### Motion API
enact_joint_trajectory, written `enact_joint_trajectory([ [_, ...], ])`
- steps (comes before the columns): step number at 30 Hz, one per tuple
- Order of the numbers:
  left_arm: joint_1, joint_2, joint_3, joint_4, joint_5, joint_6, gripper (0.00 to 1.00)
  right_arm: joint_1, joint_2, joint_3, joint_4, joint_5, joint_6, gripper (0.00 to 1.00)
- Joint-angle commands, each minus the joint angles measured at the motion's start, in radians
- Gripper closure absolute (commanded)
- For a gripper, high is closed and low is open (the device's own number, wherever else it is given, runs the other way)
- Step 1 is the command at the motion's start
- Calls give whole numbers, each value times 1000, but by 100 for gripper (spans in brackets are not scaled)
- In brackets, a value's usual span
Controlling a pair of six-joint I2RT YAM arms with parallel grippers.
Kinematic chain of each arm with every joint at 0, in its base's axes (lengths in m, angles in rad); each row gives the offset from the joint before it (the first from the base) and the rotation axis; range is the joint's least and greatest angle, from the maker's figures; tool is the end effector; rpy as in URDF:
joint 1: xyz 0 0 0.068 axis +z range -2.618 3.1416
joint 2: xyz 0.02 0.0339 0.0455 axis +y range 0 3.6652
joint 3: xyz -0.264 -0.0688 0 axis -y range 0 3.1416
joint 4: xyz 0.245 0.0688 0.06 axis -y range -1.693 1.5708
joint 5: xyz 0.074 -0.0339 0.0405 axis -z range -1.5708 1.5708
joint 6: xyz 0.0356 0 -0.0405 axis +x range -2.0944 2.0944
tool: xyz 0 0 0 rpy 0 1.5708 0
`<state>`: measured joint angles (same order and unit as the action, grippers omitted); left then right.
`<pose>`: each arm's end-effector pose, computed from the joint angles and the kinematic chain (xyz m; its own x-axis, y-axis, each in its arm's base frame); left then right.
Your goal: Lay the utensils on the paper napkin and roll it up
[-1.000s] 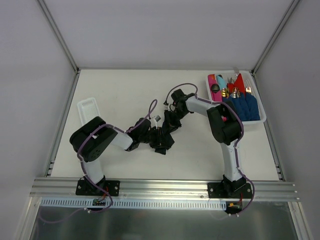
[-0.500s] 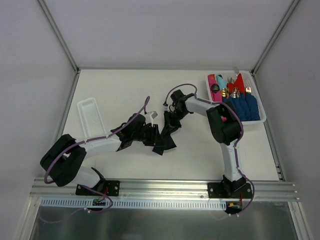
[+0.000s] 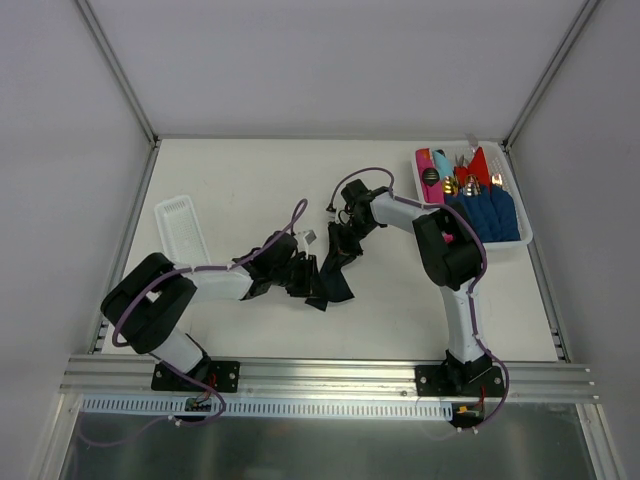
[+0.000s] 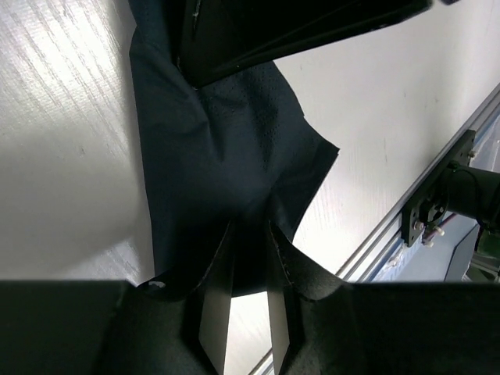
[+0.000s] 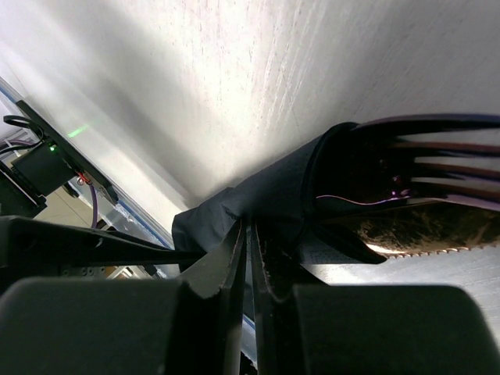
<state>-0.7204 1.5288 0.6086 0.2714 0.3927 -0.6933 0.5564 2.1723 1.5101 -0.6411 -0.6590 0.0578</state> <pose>0.2091 -0.2017 0.1541 -0.8852 -0.0086 -0.4651 0.3548 0.6341 -0.6871 0.3507 0.2438 0.1293 -0.8497 -0.4747 -0.2298 -0.5067 0.6143 0.6048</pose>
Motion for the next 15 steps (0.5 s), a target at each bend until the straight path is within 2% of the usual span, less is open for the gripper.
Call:
enact_joint_trajectory([
  [1, -2, 33, -15, 87, 46, -34, 78, 2, 34, -7, -40, 91, -47, 91],
  [10, -2, 62, -93, 129, 61, -40, 92, -1, 38, 2, -40, 88, -46, 91],
  [12, -2, 44, -104, 138, 58, -38, 92, -3, 40, 2, -40, 91, -42, 91],
  [15, -2, 12, -107, 149, 63, -48, 87, -3, 43, 1, -38, 91, -41, 92],
])
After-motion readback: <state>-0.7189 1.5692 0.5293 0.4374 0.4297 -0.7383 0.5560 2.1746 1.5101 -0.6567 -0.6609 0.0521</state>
